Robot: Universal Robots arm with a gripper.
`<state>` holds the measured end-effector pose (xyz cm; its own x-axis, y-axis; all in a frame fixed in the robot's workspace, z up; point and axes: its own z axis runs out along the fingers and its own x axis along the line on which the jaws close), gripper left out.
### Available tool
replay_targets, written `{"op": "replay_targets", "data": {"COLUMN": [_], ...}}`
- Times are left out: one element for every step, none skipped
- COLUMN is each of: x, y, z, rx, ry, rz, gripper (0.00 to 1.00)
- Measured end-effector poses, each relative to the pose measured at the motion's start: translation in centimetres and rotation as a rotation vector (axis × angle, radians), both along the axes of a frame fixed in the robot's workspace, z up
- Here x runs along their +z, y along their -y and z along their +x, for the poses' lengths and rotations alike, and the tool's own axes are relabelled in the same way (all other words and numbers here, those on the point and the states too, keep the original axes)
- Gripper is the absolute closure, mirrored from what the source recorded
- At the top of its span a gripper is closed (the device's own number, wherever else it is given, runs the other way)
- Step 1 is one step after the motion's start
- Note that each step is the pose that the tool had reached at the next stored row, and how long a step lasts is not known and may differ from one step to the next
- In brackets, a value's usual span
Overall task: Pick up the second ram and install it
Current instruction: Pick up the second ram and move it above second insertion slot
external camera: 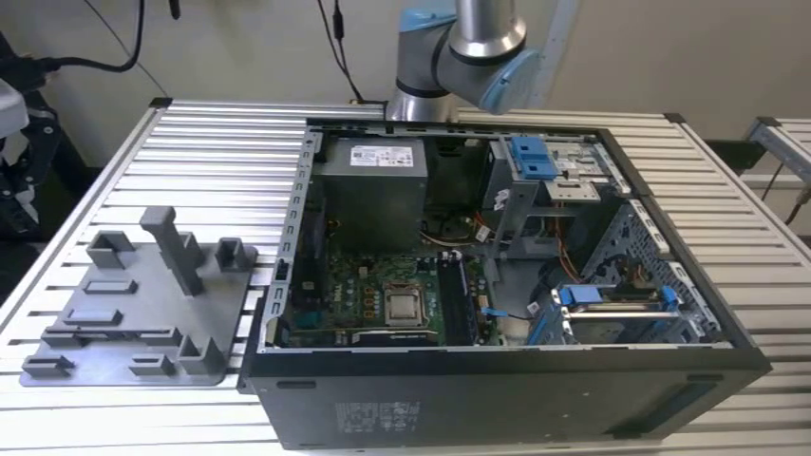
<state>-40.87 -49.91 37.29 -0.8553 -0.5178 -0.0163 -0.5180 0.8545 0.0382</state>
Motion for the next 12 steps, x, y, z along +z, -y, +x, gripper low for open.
{"op": "replay_targets", "data": {"x": [0.0, 0.0, 0.0, 0.0, 0.0, 0.0, 0.0, 0.0, 0.0, -0.01, -0.02, -0.02], "y": [0.0, 0.0, 0.0, 0.0, 0.0, 0.0, 0.0, 0.0, 0.0, 0.0, 0.0, 0.0], "z": [0.0, 0.0, 0.0, 0.0, 0.0, 0.0, 0.0, 0.0, 0.0, 0.0, 0.0, 0.0], "rx": [0.003, 0.012, 0.025, 0.041, 0.058, 0.076, 0.094, 0.112, 0.13, 0.148, 0.168, 0.186], "ry": [-0.0001, -0.0001, -0.0001, -0.0001, -0.0001, 0.0, 0.0, -0.0001, -0.0001, -0.0001, -0.0001, -0.0002], "rz": [0.0, 0.0, 0.0, 0.0, 0.0, 0.0, 0.0, -0.0001, -0.0004, -0.0006, -0.001, -0.0014], "gripper": [0.89, 0.89, 0.89, 0.89, 0.89, 0.89, 0.89, 0.89, 0.89, 0.89, 0.89, 0.89]}}
